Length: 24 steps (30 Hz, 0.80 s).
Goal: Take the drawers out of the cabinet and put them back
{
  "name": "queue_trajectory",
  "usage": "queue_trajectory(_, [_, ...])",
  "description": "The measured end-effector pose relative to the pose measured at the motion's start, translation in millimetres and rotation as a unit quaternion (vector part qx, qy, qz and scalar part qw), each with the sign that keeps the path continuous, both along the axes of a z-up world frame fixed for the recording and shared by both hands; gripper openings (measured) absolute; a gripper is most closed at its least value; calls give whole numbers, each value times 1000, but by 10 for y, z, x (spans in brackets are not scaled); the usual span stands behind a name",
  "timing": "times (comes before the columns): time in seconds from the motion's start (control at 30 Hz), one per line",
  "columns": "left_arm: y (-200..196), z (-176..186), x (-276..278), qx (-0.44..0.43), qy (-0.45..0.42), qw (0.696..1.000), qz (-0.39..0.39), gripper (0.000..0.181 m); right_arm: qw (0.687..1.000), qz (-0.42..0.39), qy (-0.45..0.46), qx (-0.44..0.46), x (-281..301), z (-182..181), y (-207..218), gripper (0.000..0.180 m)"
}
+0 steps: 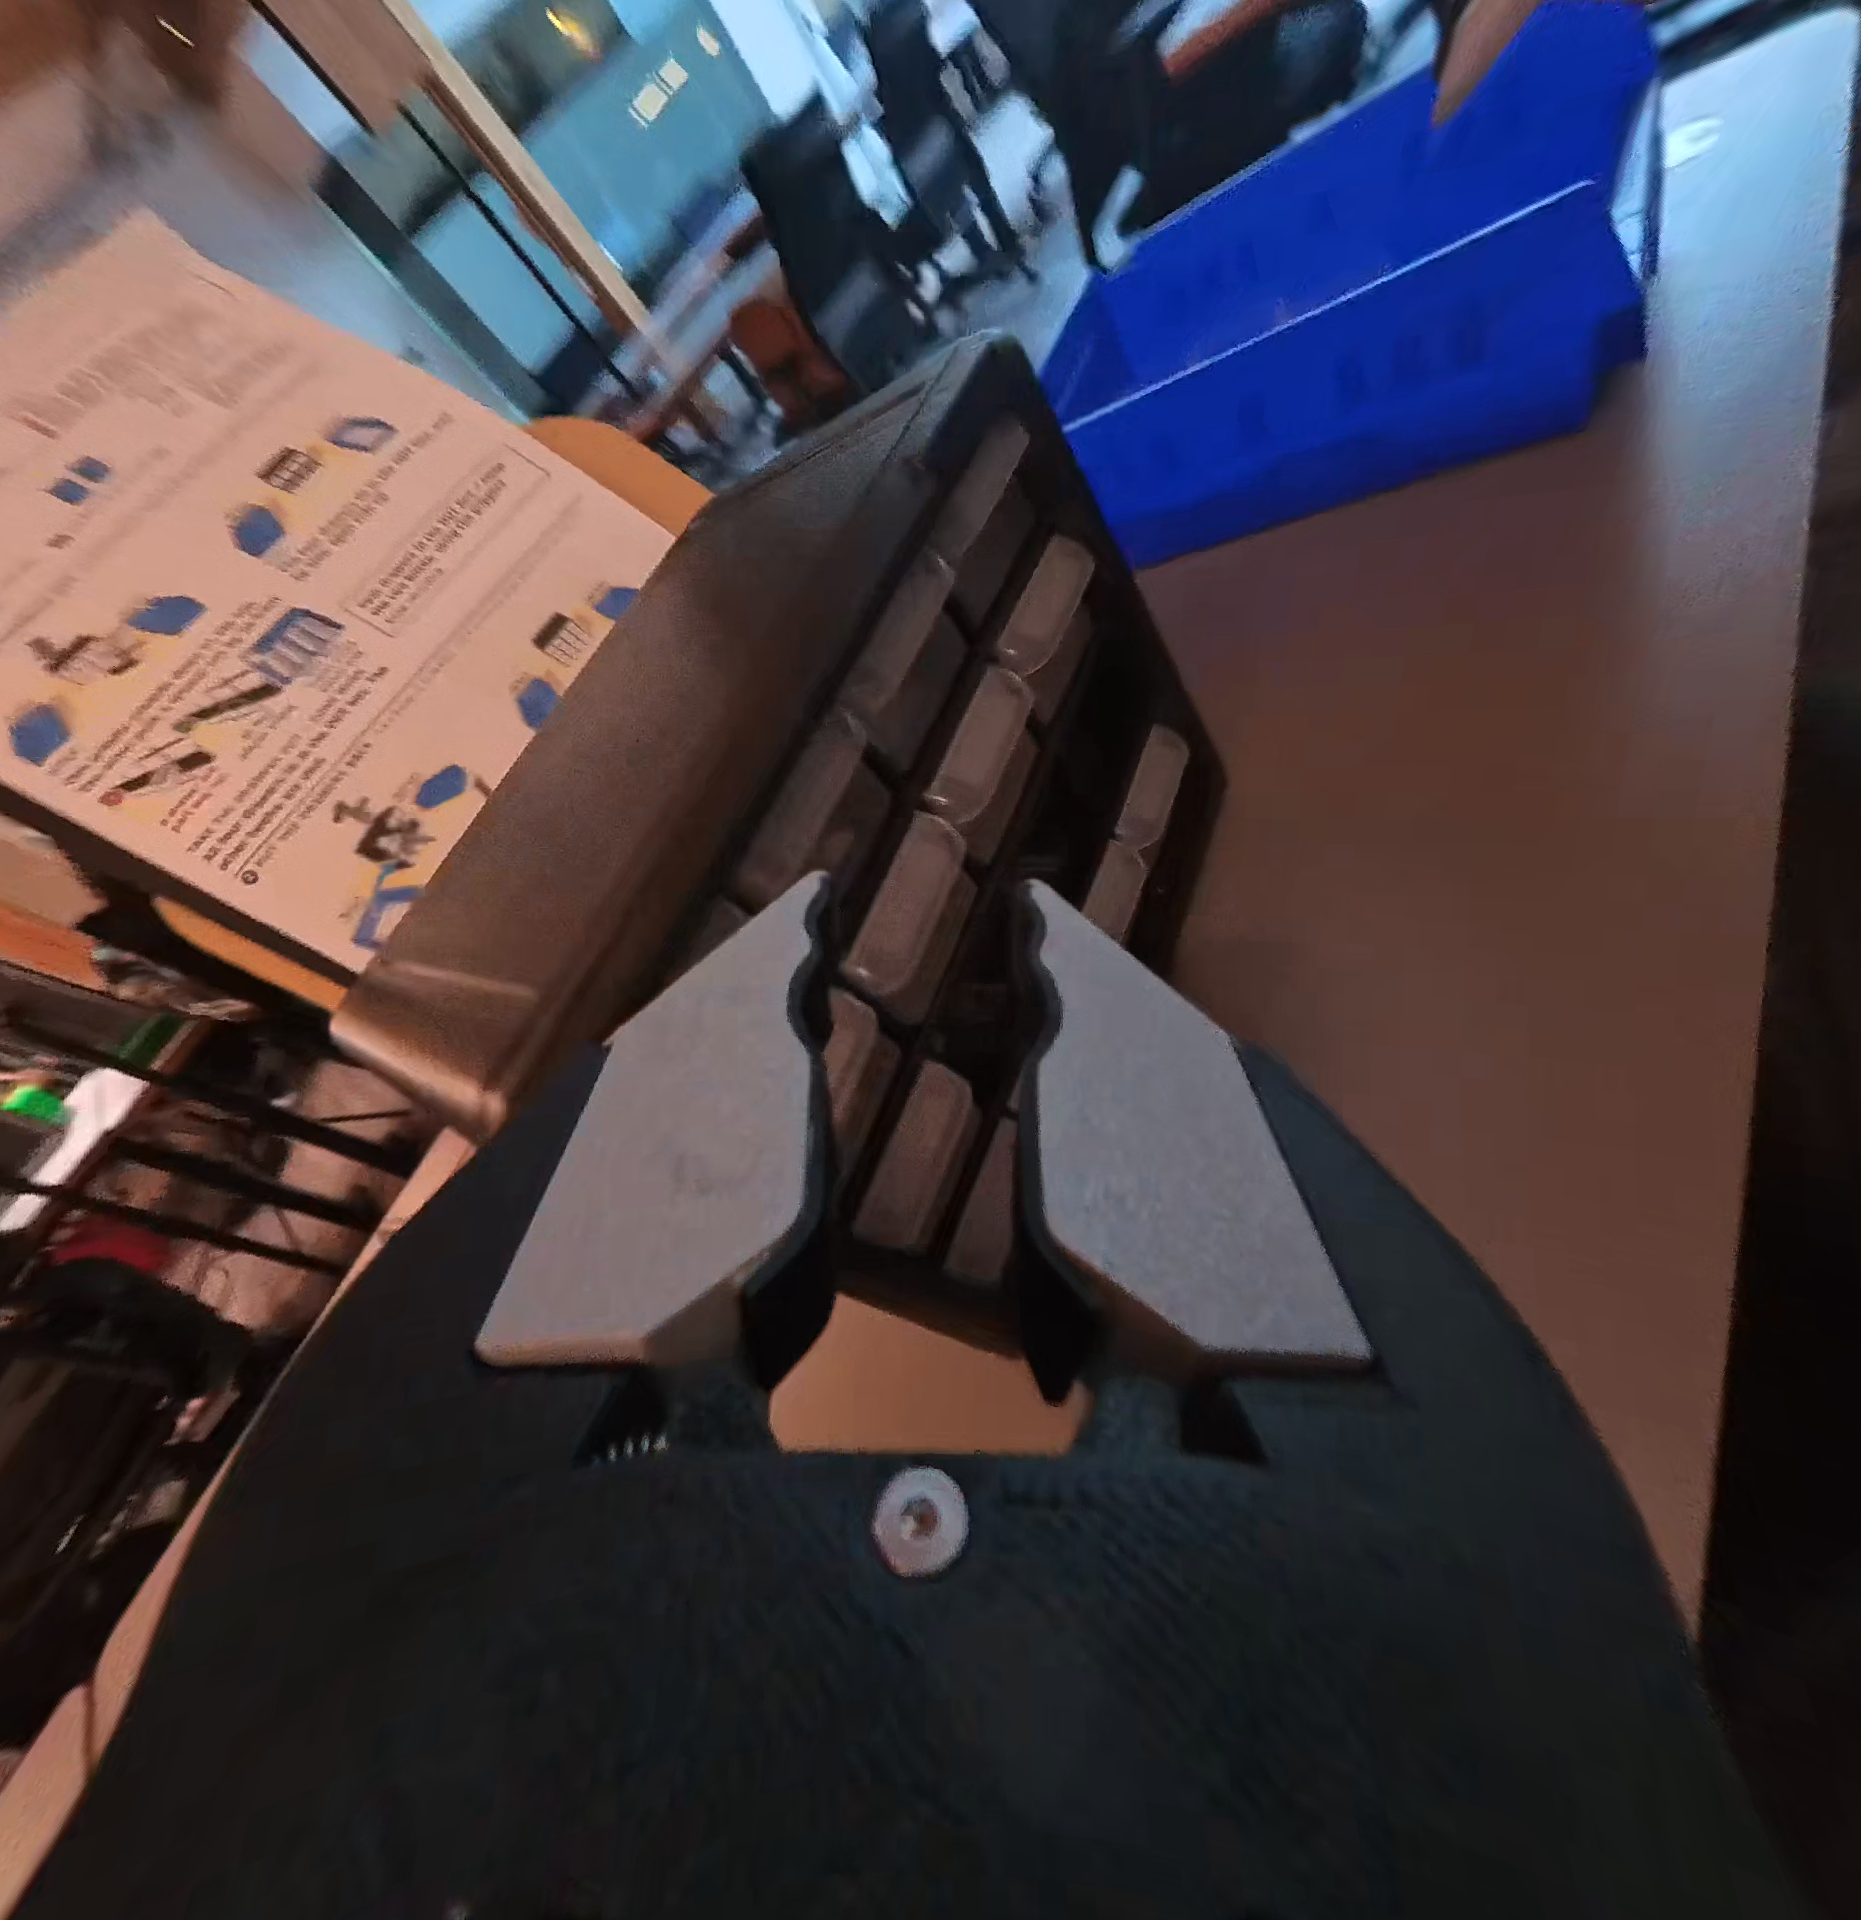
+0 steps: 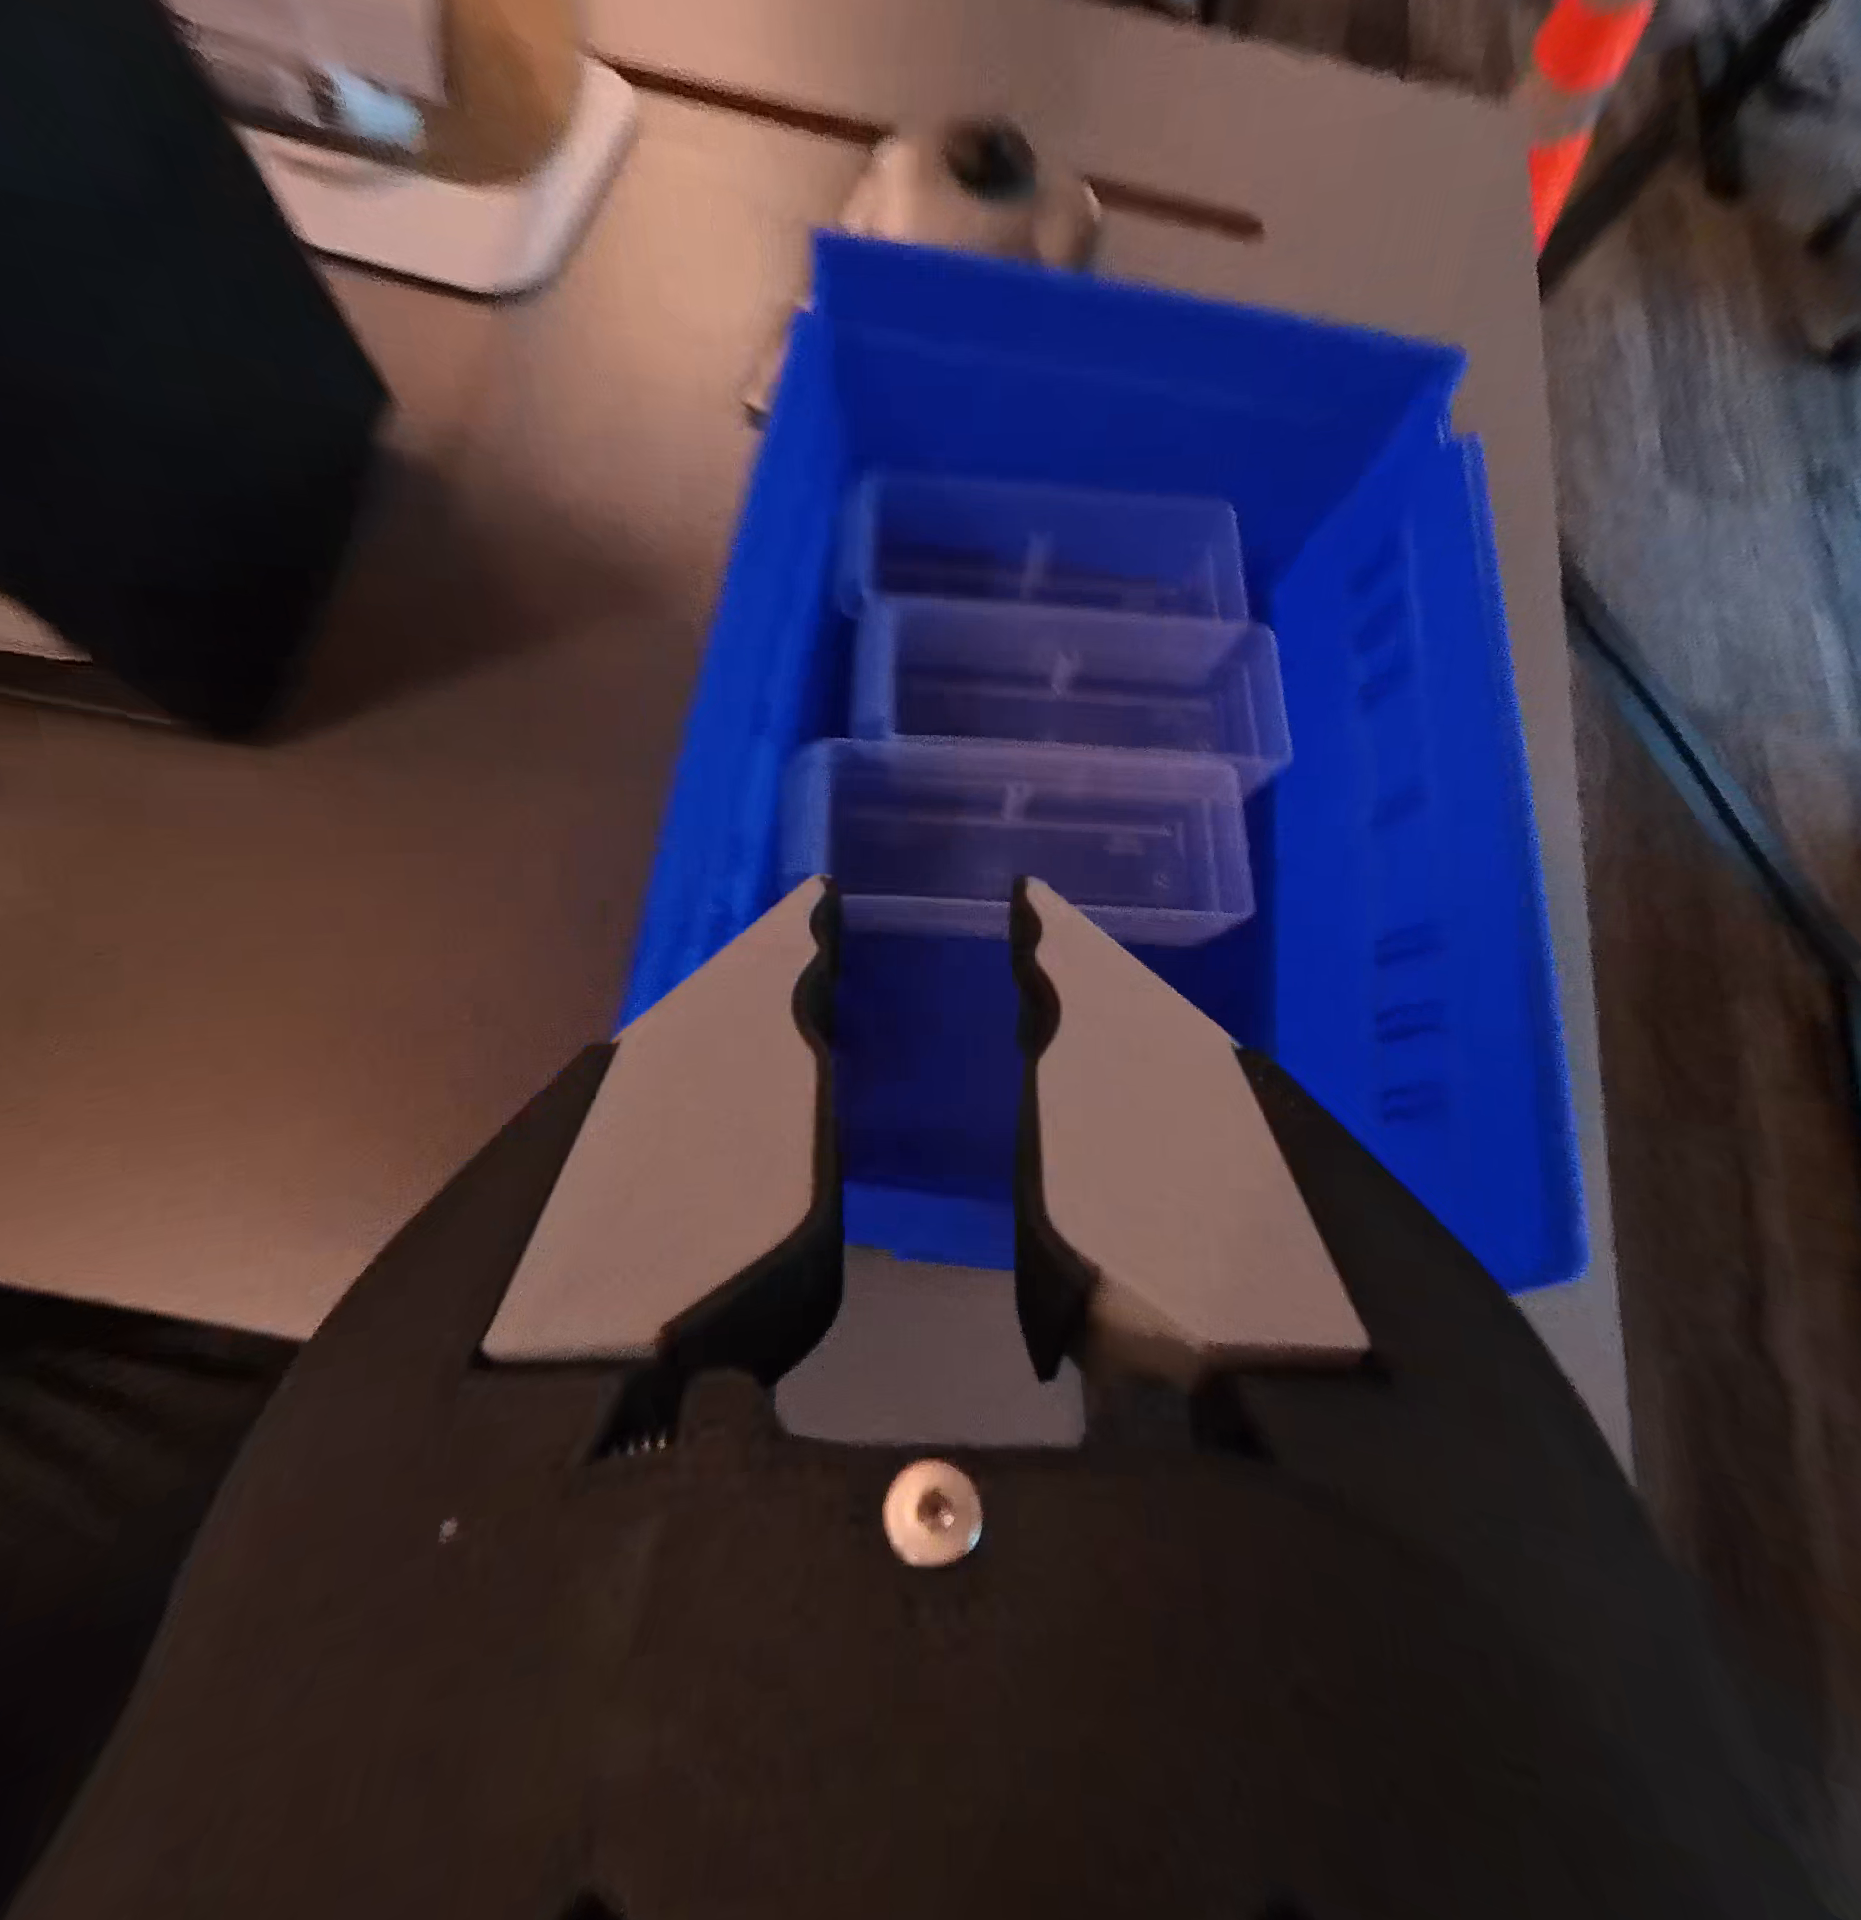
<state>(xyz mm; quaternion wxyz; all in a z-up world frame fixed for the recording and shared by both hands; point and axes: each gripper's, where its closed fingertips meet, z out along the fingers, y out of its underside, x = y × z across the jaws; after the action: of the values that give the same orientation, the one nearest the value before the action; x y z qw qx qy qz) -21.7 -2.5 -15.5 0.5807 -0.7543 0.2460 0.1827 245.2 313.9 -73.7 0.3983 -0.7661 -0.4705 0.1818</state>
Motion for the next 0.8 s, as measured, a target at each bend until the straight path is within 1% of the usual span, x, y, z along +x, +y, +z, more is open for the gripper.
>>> queue_trajectory(0.1, [-131, -307, -10, 50, 48, 996, 47, 34, 998, 52, 17, 21, -181, 116, -391, 29])
queue_trajectory(0.17, [-134, -557, -79, 51, 104, 990, 82, 36, 995, 91, 10, 35, -354, 155, -667, 32])
queue_trajectory(0.23, [-100, -681, -197, 62, 170, 976, 122, 34, 991, 124, 6, 52, -535, 219, -929, 37])
queue_trajectory(0.33, [-13, -797, -377, 70, 271, 945, 167, 31, 982, 176, 37, 63, -805, 373, -1327, 37])
queue_trajectory(0.4, [50, -872, -512, 57, 341, 919, 189, 32, 975, 210, 55, 53, -928, 444, -1571, 41])
queue_trajectory(0.47, [112, -885, -633, 55, 408, 888, 203, 28, 969, 233, 67, 48, -996, 494, -1742, 42])
queue_trajectory(0.5, [145, -913, -689, 47, 432, 877, 206, 27, 967, 240, 71, 49, -1016, 512, -1799, 42])
queue_trajectory(0.57, [196, -913, -695, 59, 468, 860, 197, 24, 965, 247, 70, 50, -1032, 510, -1856, 42])
queue_trajectory(0.63, [214, -911, -675, 65, 502, 841, 191, 13, 965, 249, 68, 49, -1030, 485, -1876, 43])
queue_trajectory(0.67, [213, -922, -679, 63, 511, 835, 193, 13, 964, 251, 69, 46, -1028, 474, -1886, 43])
queue_trajectory(0.7, [201, -892, -675, 72, 512, 833, 197, 6, 964, 253, 72, 43, -1024, 466, -1896, 43])
queue_trajectory(0.73, [192, -895, -679, 65, 505, 839, 194, 6, 963, 254, 76, 40, -1020, 463, -1906, 43])
queue_trajectory(0.8, [167, -886, -654, 58, 469, 861, 190, 6, 962, 257, 81, 33, -1011, 445, -1926, 42])
